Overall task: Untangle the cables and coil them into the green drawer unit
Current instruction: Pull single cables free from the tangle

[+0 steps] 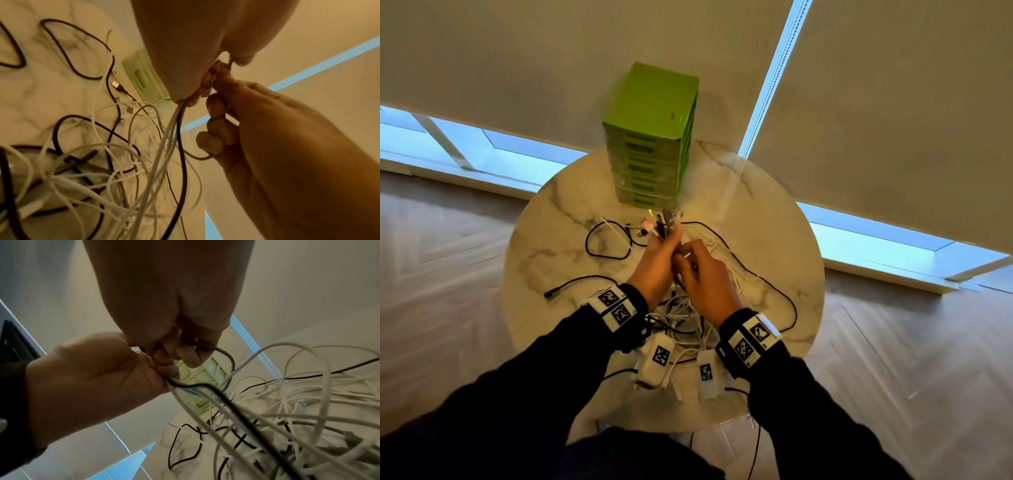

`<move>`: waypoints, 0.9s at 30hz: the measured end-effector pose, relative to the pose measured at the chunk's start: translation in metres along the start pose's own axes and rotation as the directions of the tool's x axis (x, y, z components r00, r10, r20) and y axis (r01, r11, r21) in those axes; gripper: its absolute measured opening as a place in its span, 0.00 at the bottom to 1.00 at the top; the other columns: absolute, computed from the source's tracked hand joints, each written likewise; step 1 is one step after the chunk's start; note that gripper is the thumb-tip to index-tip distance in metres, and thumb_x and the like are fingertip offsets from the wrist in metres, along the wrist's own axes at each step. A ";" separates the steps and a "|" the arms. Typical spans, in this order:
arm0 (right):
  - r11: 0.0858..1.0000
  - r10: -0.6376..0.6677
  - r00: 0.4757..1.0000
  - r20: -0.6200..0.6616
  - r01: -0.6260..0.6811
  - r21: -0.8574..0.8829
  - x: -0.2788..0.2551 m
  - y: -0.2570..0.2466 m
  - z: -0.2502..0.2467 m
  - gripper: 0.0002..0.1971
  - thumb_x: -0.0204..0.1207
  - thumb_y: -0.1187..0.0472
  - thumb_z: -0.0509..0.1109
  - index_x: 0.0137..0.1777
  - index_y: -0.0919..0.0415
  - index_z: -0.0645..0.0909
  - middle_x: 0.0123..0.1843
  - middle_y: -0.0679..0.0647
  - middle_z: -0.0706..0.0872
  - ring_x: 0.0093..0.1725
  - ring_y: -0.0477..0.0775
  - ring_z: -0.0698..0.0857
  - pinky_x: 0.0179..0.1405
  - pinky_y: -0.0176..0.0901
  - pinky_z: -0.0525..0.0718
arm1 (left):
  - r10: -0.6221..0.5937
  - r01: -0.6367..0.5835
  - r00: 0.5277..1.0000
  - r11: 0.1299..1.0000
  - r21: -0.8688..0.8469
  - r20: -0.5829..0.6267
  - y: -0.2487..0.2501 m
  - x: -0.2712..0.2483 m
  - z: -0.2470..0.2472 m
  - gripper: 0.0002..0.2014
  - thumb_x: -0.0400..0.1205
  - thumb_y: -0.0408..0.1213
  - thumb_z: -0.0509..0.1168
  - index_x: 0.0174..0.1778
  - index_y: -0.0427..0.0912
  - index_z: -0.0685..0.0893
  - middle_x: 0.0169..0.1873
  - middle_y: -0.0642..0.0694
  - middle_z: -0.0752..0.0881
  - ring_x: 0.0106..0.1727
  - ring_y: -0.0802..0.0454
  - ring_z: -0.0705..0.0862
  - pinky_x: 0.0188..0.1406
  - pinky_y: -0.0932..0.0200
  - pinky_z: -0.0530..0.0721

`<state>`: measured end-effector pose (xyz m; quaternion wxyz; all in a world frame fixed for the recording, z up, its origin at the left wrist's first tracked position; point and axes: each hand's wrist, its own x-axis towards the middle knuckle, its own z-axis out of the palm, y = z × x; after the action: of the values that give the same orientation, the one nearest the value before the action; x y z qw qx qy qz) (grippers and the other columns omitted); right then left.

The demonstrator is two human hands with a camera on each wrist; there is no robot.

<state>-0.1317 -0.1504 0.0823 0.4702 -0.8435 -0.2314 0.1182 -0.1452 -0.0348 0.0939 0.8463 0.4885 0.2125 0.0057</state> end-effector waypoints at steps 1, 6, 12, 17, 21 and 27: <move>1.000 0.005 1.000 0.008 -0.005 0.010 0.000 -0.001 0.001 0.05 0.88 0.54 0.62 0.55 0.54 0.75 0.42 0.51 0.89 0.37 0.48 0.86 0.35 0.45 0.82 | 0.004 -0.004 1.000 0.999 0.052 -0.002 -0.002 0.000 -0.003 0.10 0.91 0.47 0.56 0.55 0.45 0.77 0.27 0.55 0.78 0.29 0.59 0.79 0.30 0.61 0.79; 0.955 -0.009 0.998 0.061 0.026 -0.294 -0.005 0.013 0.004 0.18 0.90 0.43 0.48 0.46 0.50 0.73 0.33 0.44 0.81 0.35 0.46 0.80 0.57 0.57 0.79 | 0.072 -0.063 0.996 0.981 0.184 -0.043 0.003 -0.001 -0.022 0.20 0.91 0.54 0.51 0.36 0.48 0.70 0.28 0.53 0.66 0.27 0.58 0.64 0.29 0.60 0.64; 0.956 0.117 0.965 0.236 -0.044 -0.291 -0.007 0.043 -0.002 0.24 0.91 0.43 0.44 0.35 0.43 0.72 0.31 0.35 0.82 0.41 0.29 0.80 0.73 0.61 0.62 | 0.166 -0.153 0.983 0.977 0.149 -0.078 0.032 0.003 -0.040 0.23 0.93 0.51 0.48 0.34 0.46 0.70 0.28 0.52 0.74 0.36 0.52 0.78 0.42 0.51 0.82; 0.902 0.203 0.933 0.298 -0.059 -0.428 0.004 0.057 0.001 0.21 0.90 0.41 0.43 0.39 0.42 0.71 0.38 0.43 0.81 0.47 0.43 0.79 0.74 0.61 0.59 | 0.196 -0.198 0.980 0.977 -0.074 -0.033 0.062 0.000 -0.044 0.21 0.93 0.50 0.49 0.35 0.46 0.67 0.25 0.52 0.65 0.24 0.55 0.68 0.28 0.55 0.74; 0.824 0.296 0.895 0.334 -0.063 -0.563 0.015 0.068 -0.006 0.23 0.89 0.39 0.41 0.54 0.42 0.77 0.51 0.45 0.87 0.61 0.51 0.80 0.72 0.61 0.57 | 0.261 -0.259 0.965 0.960 -0.105 0.009 0.102 0.002 -0.058 0.21 0.93 0.50 0.49 0.33 0.48 0.67 0.24 0.54 0.63 0.25 0.56 0.57 0.32 0.55 0.53; 0.771 0.274 0.959 0.076 -0.172 -0.613 0.054 0.054 -0.019 0.22 0.89 0.39 0.44 0.47 0.48 0.76 0.43 0.51 0.86 0.57 0.60 0.86 0.67 0.59 0.63 | 0.305 -0.301 0.952 0.931 0.208 0.009 0.114 0.006 -0.072 0.21 0.93 0.50 0.50 0.34 0.49 0.68 0.24 0.54 0.66 0.24 0.58 0.62 0.28 0.58 0.57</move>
<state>-0.0619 -0.1609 0.0477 0.1411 -0.9577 -0.1920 0.1615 -0.1433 0.0858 0.1555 0.7772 0.6008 0.1439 0.1197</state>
